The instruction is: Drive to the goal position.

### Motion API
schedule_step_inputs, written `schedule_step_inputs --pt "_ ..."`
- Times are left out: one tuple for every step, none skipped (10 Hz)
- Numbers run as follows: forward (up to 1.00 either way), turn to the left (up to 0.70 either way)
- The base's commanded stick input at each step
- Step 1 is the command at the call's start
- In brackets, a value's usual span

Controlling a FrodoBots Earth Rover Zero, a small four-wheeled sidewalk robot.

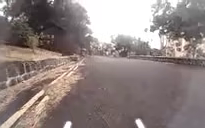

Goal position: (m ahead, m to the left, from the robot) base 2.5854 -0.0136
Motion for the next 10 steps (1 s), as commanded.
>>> schedule_step_inputs --pt "0.70 0.00" --pt "0.70 0.00" --pt "0.70 0.00" --pt "0.70 0.00" --pt "0.70 0.00" --pt "0.70 0.00" --pt "0.70 0.00" --pt "0.70 0.00" --pt "0.70 0.00" --pt "0.70 0.00"
